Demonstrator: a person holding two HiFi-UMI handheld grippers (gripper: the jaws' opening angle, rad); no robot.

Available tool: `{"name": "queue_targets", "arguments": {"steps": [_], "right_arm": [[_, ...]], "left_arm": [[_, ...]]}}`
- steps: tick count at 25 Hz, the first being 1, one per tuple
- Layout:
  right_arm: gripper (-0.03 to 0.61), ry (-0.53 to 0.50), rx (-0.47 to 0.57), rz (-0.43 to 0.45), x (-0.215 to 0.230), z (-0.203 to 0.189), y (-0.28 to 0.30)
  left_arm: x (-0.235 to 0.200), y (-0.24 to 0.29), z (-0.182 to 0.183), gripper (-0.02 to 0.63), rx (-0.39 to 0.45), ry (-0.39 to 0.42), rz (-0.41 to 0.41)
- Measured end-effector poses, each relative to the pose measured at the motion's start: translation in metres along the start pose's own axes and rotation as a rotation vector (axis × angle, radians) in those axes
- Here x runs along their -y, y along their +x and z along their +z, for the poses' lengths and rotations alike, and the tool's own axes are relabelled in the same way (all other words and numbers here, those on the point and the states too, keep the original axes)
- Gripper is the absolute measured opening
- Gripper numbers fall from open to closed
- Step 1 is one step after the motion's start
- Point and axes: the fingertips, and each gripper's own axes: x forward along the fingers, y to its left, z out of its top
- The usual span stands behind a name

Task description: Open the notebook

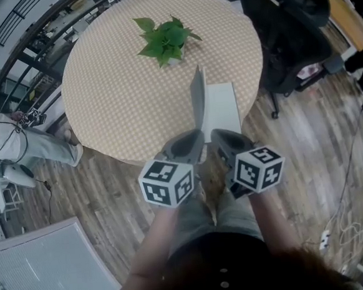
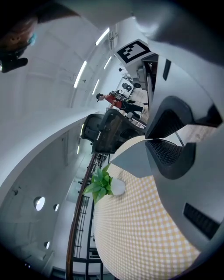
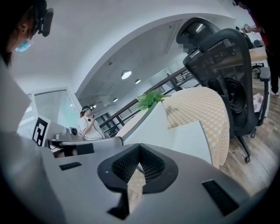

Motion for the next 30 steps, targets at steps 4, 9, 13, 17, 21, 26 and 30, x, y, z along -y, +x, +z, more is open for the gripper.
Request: {"name": "queue_targets", "arguments": {"steps": [4, 9, 13, 17, 21, 26, 30], "right_arm": [[0.011, -0.014, -0.010, 0.000, -0.012, -0.001, 0.018], [0.011, -0.021, -0.015, -0.005, -0.022, 0.001, 0.040], [0.011, -0.044, -0.031, -0.008, -0.032, -0.003, 0.057], [0.011, -0.046, -0.046, -0.005, -0.041, -0.010, 0.069], [0.011, -0.046, -0.059, -0.004, -0.047, -0.014, 0.082], [0.011, -0.054, -0.079, -0.006, -0.053, -0.020, 0.096], [0.011, -0.061, -0.099, -0.011, -0.057, -0.026, 0.106]], "left_arm": [[-0.014, -0.009, -0.001, 0.028, 0.012, -0.038, -0.028], [-0.027, -0.020, -0.003, 0.028, 0.011, -0.047, -0.035], [-0.043, -0.029, -0.006, 0.029, 0.002, -0.043, -0.018], [-0.060, -0.037, -0.014, 0.029, -0.010, -0.084, -0.026], [-0.074, -0.042, -0.018, 0.029, -0.027, -0.102, -0.022], [-0.089, -0.048, -0.026, 0.029, -0.045, -0.131, -0.025], [-0.101, -0.051, -0.036, 0.031, -0.066, -0.150, -0.020]]}}
